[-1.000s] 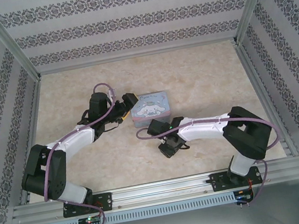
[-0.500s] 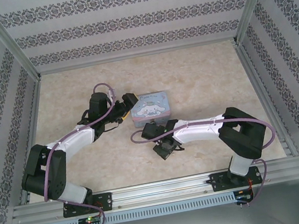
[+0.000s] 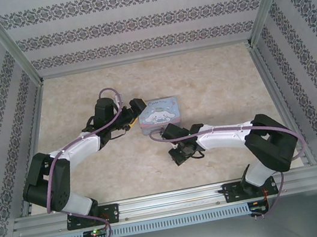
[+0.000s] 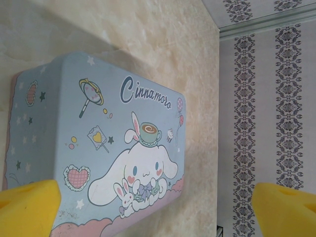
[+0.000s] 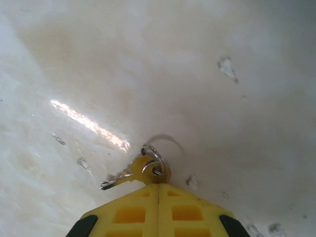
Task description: Unlock a padlock with a key
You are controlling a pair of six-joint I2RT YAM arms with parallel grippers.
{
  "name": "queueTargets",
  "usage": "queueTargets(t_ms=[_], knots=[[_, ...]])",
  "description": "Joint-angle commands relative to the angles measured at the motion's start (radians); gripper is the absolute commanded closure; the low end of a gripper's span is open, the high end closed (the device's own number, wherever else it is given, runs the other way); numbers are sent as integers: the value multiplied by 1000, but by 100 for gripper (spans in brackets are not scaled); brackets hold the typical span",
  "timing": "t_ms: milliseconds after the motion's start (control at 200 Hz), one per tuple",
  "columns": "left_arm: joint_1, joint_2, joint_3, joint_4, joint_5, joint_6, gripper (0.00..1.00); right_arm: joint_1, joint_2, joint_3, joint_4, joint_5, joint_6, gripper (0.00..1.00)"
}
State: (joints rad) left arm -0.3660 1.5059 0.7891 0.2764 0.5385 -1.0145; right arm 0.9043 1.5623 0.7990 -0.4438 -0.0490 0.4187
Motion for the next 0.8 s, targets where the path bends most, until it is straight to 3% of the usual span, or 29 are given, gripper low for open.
queueTargets(t_ms=[0, 435, 460, 540, 794], knots=[[3, -20, -7, 0, -9, 14, 1, -12, -34, -17, -12, -27, 23, 100], [3, -18, -13, 2, -6, 13, 1, -36, -130, -30, -4, -33, 64, 100], [3, -17, -13, 4, -5, 12, 1, -37, -127, -31, -3, -32, 61, 88], [2, -17, -10, 6, -4, 11, 1, -41, -108, -23, -2, -35, 50, 75], [3, -22, -12, 2, -6, 11, 1, -41, -26, 17, 8, -31, 15, 70]])
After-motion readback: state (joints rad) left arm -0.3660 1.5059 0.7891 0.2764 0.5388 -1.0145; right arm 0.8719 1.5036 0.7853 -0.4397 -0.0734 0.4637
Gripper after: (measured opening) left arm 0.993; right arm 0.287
